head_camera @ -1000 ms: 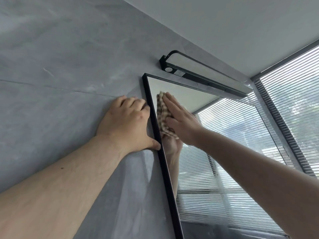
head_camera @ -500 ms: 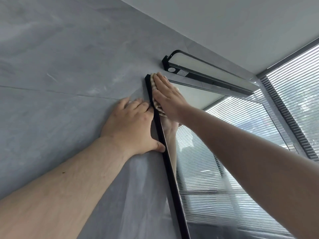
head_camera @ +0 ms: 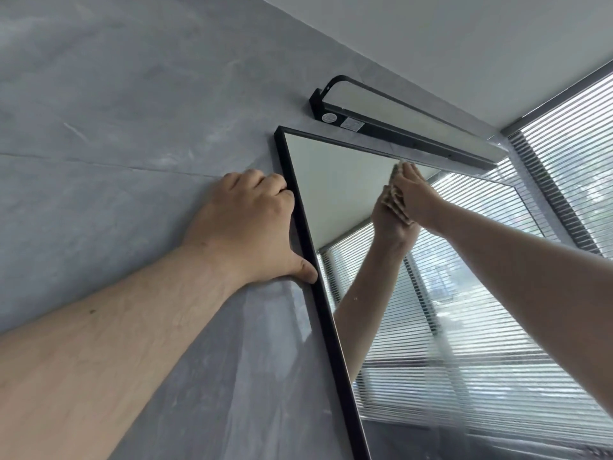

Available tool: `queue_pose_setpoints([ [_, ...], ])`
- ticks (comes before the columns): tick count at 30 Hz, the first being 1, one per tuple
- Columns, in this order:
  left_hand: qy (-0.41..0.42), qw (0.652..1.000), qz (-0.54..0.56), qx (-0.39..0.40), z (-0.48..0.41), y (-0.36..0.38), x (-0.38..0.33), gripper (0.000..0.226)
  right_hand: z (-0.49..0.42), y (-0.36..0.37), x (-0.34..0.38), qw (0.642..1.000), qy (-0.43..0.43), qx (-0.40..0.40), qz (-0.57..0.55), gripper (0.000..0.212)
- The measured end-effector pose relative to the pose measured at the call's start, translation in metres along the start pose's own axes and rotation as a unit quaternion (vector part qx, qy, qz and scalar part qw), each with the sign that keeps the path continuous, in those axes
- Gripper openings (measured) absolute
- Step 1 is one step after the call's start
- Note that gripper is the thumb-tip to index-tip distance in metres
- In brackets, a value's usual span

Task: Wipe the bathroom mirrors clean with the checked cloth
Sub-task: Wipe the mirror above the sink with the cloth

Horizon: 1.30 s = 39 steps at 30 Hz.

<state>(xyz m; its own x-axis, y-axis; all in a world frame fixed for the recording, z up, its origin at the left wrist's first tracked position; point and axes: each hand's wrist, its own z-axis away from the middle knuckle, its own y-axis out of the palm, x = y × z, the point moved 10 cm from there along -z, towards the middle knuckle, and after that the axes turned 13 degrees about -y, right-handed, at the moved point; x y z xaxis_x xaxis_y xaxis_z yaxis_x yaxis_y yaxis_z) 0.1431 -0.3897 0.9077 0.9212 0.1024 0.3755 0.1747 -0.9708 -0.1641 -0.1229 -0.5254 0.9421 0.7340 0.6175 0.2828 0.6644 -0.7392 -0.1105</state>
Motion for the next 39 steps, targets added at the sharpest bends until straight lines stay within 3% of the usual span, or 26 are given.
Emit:
queue_pose_setpoints([
  [2, -0.001, 1.0, 0.002, 0.001, 0.0, 0.0, 0.0, 0.121, -0.003, -0.008, -0.026, 0.998, 0.031, -0.046, -0.019, 0.058],
  [4, 0.0, 1.0, 0.006, 0.0, 0.001, -0.001, 0.0, 0.121, -0.013, -0.004, -0.04, 0.999, 0.006, -0.04, 0.008, 0.041],
  [8, 0.0, 1.0, 0.01, 0.002, 0.001, -0.001, 0.0, 0.12, -0.021, 0.013, -0.035, 0.997, -0.009, -0.014, -0.075, 0.064],
  [10, 0.001, 1.0, 0.015, 0.004, 0.001, 0.0, 0.0, 0.119, 0.002, 0.013, 0.023, 0.997, -0.007, -0.007, -0.076, 0.069],
  [13, 0.004, 1.0, 0.023, 0.007, 0.002, 0.001, 0.0, 0.114, 0.026, 0.015, 0.097, 0.998, -0.061, 0.014, -0.032, 0.058],
  [20, 0.009, 0.999, 0.035, -0.019, 0.003, -0.003, 0.0, 0.106, 0.048, 0.046, 0.185, 0.976, -0.2, 0.078, 0.027, 0.059],
  [39, 0.005, 0.996, 0.072, -0.052, 0.005, -0.004, 0.001, 0.094, 0.087, 0.053, 0.178, 0.985, -0.151, 0.076, 0.022, 0.06],
])
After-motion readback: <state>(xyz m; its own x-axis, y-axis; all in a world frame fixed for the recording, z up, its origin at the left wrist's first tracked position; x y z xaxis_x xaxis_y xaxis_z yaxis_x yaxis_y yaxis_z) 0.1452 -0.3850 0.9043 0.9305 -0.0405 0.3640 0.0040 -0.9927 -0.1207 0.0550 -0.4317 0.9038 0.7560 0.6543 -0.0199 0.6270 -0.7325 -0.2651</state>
